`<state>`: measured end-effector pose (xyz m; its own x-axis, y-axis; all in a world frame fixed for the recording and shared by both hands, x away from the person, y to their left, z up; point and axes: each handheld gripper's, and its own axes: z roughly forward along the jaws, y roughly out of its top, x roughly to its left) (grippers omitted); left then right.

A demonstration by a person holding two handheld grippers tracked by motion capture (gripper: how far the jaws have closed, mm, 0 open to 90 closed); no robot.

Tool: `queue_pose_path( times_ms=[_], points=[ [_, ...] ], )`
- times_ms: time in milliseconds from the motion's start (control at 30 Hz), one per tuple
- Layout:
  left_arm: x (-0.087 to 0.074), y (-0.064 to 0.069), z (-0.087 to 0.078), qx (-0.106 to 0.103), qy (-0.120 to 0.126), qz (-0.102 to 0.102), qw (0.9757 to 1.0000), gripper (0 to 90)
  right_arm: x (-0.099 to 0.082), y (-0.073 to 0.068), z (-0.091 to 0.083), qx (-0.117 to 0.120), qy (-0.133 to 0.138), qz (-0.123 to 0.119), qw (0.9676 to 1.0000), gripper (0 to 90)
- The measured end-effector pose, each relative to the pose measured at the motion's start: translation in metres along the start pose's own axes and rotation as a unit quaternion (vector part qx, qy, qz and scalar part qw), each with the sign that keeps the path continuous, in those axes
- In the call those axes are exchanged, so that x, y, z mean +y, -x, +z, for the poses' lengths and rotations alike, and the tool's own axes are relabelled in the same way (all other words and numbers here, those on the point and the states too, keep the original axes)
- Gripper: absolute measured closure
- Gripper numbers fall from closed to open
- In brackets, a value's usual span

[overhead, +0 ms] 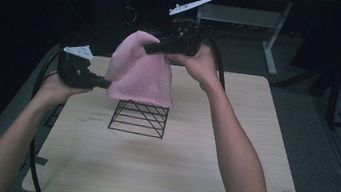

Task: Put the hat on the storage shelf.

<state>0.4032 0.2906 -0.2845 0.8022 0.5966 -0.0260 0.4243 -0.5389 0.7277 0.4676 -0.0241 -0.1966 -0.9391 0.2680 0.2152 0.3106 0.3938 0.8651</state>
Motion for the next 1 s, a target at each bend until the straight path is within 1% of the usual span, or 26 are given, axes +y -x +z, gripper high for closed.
queue_pose_path(
  times_ms=[33, 133, 300, 333, 367, 400, 433, 500, 567, 700, 767, 867, 900, 967, 1000],
  points=[
    [0.000, 0.000, 0.002, 0.001, 0.000, 0.003, 1.0000, 83.4, -0.001, 0.001, 0.000, 0.003, 0.000, 0.006, 1.0000, 76.6],
    [0.000, 0.000, 0.005, 0.001, -0.005, 0.001, 1.0000, 83.4, -0.003, 0.002, 0.001, 0.005, -0.002, 0.008, 1.0000, 76.4],
    [-0.004, -0.002, 0.005, 0.000, -0.013, 0.006, 0.9999, 83.4, -0.008, 0.002, 0.004, 0.010, 0.001, 0.002, 0.9999, 76.2],
    [-0.005, -0.003, 0.006, 0.000, -0.013, 0.003, 0.9999, 83.4, -0.009, 0.002, 0.005, 0.012, 0.000, 0.006, 0.9999, 76.1],
    [-0.008, -0.003, 0.006, -0.001, -0.012, -0.002, 0.9999, 83.4, -0.010, 0.002, 0.006, 0.011, -0.002, 0.004, 0.9999, 75.9],
    [-0.010, -0.004, 0.006, -0.001, -0.012, 0.001, 0.9999, 83.4, -0.011, 0.002, 0.007, 0.012, -0.003, 0.005, 0.9999, 75.9],
    [-0.012, -0.003, 0.007, -0.003, -0.010, -0.008, 0.9999, 83.4, -0.013, 0.002, 0.008, 0.013, -0.005, 0.005, 0.9999, 75.9],
    [-0.015, -0.003, 0.008, -0.005, -0.013, -0.008, 0.9999, 83.4, -0.014, 0.001, 0.010, 0.017, -0.007, 0.007, 0.9998, 75.7],
    [-0.016, -0.003, 0.007, -0.002, -0.015, -0.005, 0.9999, 83.4, -0.016, 0.000, 0.012, 0.017, -0.010, 0.007, 0.9998, 75.6],
    [-0.020, -0.002, 0.008, -0.003, -0.015, -0.007, 0.9999, 83.4, -0.017, -0.003, 0.014, 0.020, -0.011, 0.001, 0.9997, 75.3],
    [-0.022, -0.002, 0.008, -0.004, -0.019, -0.004, 0.9998, 83.4, -0.018, -0.005, 0.015, 0.024, -0.013, 0.003, 0.9996, 75.0],
    [-0.026, 0.000, 0.011, -0.003, -0.015, -0.009, 0.9998, 83.5, -0.020, -0.007, 0.017, 0.024, -0.018, 0.002, 0.9996, 74.7],
    [-0.027, 0.000, 0.011, -0.004, -0.018, -0.008, 0.9998, 83.5, -0.020, -0.007, 0.018, 0.024, -0.019, 0.001, 0.9995, 74.7],
    [-0.028, 0.000, 0.012, 0.002, -0.027, -0.001, 0.9996, 83.5, -0.022, -0.009, 0.020, 0.026, -0.022, 0.000, 0.9994, 74.5],
    [-0.029, 0.000, 0.012, 0.001, -0.026, -0.001, 0.9997, 83.5, -0.022, -0.009, 0.020, 0.025, -0.023, -0.002, 0.9994, 74.5]
  ],
)
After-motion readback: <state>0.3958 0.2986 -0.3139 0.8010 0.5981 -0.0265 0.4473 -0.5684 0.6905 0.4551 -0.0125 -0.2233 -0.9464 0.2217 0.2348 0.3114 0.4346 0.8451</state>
